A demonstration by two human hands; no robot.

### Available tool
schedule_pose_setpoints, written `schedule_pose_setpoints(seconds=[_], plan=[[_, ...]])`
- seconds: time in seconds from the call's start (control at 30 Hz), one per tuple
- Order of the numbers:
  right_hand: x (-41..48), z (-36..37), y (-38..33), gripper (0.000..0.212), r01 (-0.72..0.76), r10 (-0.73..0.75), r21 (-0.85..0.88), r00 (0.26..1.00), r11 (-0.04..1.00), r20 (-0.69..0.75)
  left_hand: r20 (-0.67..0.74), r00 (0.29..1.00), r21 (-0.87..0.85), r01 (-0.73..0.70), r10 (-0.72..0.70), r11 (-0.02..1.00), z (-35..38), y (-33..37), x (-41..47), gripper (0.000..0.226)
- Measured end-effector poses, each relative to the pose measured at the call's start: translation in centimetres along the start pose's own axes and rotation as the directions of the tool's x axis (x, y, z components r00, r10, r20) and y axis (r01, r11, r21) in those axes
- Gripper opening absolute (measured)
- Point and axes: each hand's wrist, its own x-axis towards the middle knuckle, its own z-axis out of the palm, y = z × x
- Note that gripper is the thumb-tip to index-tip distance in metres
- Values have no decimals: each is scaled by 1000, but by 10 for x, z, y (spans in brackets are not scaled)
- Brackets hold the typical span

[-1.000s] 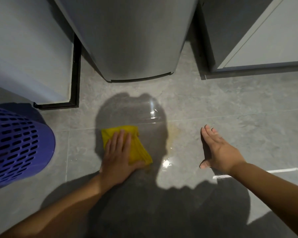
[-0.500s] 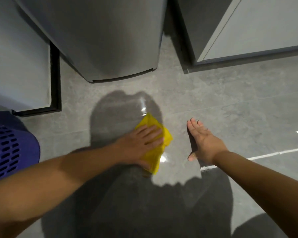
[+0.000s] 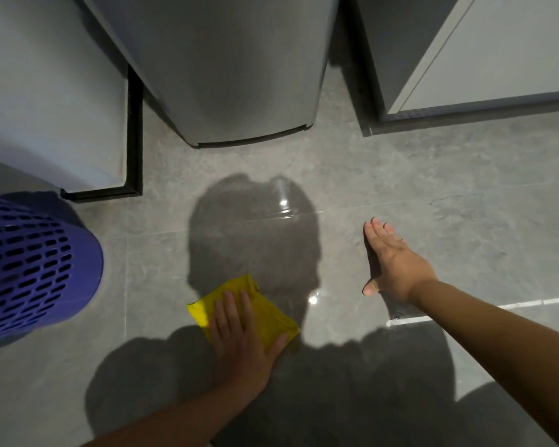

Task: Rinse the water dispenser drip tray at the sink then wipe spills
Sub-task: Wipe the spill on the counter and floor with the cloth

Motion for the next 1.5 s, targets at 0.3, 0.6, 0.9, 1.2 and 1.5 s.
schedule_pose_setpoints(seconds=[0.3,0.6,0.9,1.2,1.5], plan=[[-37,17,18,132,-162,192,175,965,971,-176,-8,976,26,-219,220,975,-75,98,207,123],[-71,7,66,88,-266,307,210,933,941,-190,319,358,368,-900,878,234,-71,77,205,111],[-76,35,36,77,-241,271,182,949,953,-164,145,700,258,-709,699,657,-12,-38,17,107],[-82,50,12,62,-239,332,324,904,915,-271,1,994,43,-107,107,993,26,8,-38,109],[-90,38,45,59,-275,447,463,836,843,-318,-41,876,34,-480,481,877,7,162,77,120]])
